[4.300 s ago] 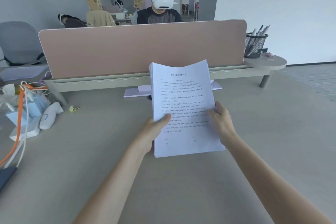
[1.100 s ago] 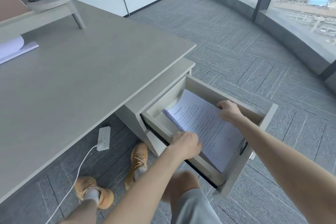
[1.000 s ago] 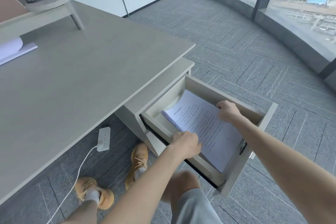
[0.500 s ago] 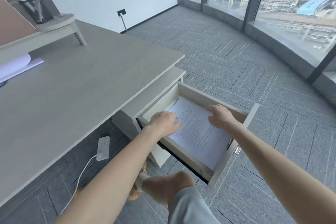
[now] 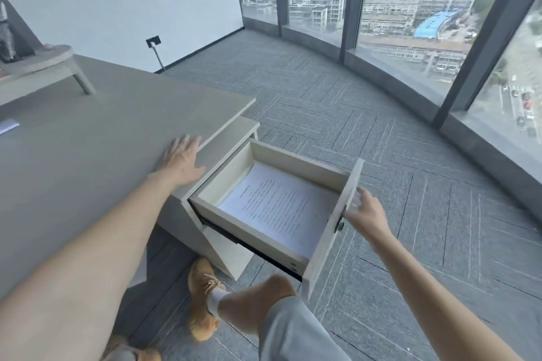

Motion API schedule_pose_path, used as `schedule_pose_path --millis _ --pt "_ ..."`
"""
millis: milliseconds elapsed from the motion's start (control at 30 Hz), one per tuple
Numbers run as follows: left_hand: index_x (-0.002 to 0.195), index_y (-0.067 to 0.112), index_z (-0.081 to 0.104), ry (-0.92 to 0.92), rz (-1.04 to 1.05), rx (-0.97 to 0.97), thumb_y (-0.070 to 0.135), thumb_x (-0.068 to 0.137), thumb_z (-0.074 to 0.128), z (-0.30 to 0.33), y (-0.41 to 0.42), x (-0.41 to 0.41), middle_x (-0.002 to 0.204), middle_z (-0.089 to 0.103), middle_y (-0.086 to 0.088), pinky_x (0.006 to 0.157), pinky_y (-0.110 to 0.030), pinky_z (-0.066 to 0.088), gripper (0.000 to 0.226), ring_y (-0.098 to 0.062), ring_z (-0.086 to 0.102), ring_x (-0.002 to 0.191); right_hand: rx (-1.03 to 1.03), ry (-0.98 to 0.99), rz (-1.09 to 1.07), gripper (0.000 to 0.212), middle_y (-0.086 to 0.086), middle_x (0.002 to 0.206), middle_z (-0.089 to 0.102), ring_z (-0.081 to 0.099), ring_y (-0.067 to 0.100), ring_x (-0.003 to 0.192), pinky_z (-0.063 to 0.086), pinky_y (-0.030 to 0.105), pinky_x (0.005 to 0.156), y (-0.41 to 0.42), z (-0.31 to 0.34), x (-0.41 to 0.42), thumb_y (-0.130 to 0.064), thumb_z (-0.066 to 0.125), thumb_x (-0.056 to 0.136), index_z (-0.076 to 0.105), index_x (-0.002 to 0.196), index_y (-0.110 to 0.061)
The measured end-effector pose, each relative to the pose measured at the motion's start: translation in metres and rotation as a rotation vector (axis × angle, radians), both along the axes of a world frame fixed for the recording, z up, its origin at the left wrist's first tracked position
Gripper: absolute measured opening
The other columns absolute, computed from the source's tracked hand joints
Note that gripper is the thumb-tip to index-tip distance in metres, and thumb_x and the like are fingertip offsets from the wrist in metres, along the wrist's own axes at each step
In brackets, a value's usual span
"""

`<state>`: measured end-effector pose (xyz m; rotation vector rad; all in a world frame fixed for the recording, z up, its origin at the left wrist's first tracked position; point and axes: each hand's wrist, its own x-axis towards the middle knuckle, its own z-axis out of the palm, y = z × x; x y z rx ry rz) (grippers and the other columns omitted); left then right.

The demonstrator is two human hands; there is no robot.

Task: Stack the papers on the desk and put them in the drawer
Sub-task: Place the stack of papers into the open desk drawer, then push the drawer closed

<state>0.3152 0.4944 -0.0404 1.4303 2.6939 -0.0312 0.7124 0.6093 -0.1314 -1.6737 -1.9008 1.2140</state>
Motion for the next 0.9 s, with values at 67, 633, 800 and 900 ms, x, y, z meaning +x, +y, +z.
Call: schedule_pose_path --millis 67,633,800,900 --pt "0.159 0.022 0.005 0.041 -0.018 -0.008 0.033 0.094 0.056 0.000 -0.002 -0.003 0.168 0.004 -0.010 0.123 -0.044 0.009 0.083 -0.034 0.003 0.153 -0.131 0.056 0.011 0.075 0.014 0.137 0.058 0.058 0.031 0.122 0.049 0.050 0.102 0.000 -0.008 0.002 -0.011 0.065 0.078 0.041 0.149 -0.020" --pt "0.154 0.049 -0.002 0.047 -0.041 -0.056 0.032 0.087 0.048 0.005 0.018 -0.032 0.168 -0.005 0.001 0.119 -0.056 0.003 0.085 -0.035 -0.003 0.153 -0.289 0.323 0.046 0.066 0.003 0.111 0.067 0.069 0.021 0.096 0.048 0.031 0.077 0.001 -0.022 -0.073 -0.009 0.061 0.093 0.032 0.150 -0.024" --pt "0.154 0.049 -0.001 0.044 -0.054 -0.031 0.032 0.087 0.046 0.005 0.017 -0.032 0.168 -0.003 0.000 0.120 -0.057 0.002 0.083 -0.036 -0.002 0.153 -0.322 0.358 0.089 0.065 0.012 0.120 0.068 0.069 0.034 0.108 0.046 0.052 0.104 -0.002 -0.029 -0.115 -0.021 0.057 0.098 0.025 0.153 -0.034" --pt "0.154 0.049 0.001 0.028 -0.052 -0.025 0.031 0.086 0.047 0.006 0.016 -0.032 0.168 -0.003 0.000 0.120 -0.057 0.002 0.084 -0.036 -0.003 0.153 -0.350 0.380 0.124 0.066 0.009 0.123 0.060 0.069 0.032 0.104 0.042 0.055 0.108 -0.006 -0.029 -0.137 -0.027 0.054 0.100 0.020 0.156 -0.036"
